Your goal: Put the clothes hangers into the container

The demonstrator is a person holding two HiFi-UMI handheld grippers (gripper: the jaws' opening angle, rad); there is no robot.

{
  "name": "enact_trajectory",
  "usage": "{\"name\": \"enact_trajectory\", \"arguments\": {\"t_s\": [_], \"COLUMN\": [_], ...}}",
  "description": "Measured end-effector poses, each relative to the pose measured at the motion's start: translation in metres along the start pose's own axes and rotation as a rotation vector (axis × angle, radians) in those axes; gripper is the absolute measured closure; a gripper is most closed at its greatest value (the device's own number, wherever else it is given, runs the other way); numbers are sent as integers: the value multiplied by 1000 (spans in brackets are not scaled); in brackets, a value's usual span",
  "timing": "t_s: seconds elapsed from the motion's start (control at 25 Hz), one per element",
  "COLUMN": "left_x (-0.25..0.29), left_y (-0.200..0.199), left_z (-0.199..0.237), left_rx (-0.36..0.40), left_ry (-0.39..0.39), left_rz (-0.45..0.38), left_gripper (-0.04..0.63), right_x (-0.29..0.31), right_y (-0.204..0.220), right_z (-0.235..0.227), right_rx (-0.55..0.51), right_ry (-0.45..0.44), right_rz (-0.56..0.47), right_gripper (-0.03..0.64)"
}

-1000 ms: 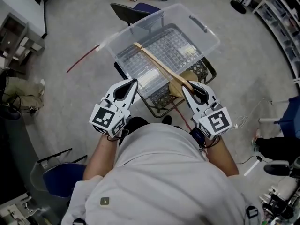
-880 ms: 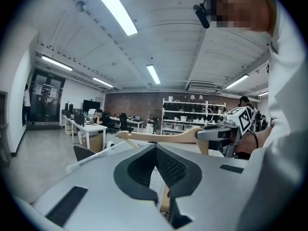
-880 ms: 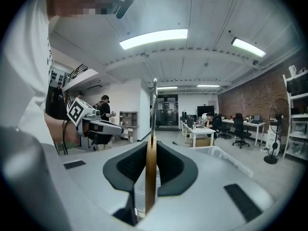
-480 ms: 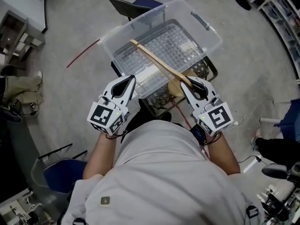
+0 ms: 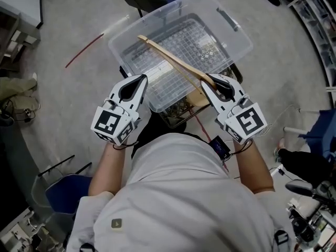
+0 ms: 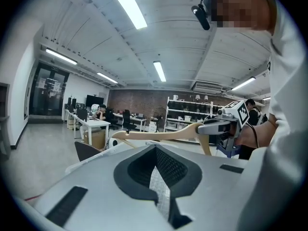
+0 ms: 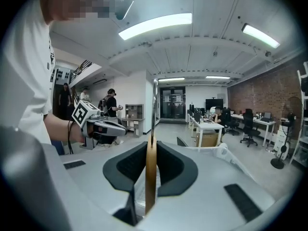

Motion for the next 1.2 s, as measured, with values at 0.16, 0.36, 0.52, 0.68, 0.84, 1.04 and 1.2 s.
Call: {"name": "enact_trajectory", "arguments": {"t_s": [0.16, 0.36, 0.52, 0.68, 0.84, 1.04, 1.2], "left_x": [12, 28, 38, 56, 63, 70, 76], "left_y": [1, 6, 4, 10, 13, 25, 34], "left_z": [20, 50, 67, 83, 103, 125, 134], "left_rx": [-11, -27, -34, -62, -86, -106, -129], "left_ry": [1, 1, -4, -9, -3, 11, 21], "left_rz": [4, 13, 21, 37, 45, 73, 90], "left_gripper": [578, 578, 578, 578, 578, 578, 578], "right_x": [27, 68, 97, 130, 170, 217, 246], "right_y": [-15, -32, -37, -21, -5, 19, 45], "right_z": [-14, -33, -47, -71, -79, -75, -73], "right_rx": [-51, -129, -183, -202, -201, -239, -237], "right_ry": [-29, -68, -104, -135, -170, -215, -265], "right_rz": [29, 52, 94, 154, 224, 308, 374], "right_gripper": [551, 551, 551, 550, 549, 549, 550]}}
Point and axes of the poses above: the fingertips, and each gripper's own axes: x forward along the fingers, z to its left, y out of its underside, the point moved 2 cm from there along -x, backward along the fingers, and after that the axes turned 9 degrees about z, right-handed, at the moved point
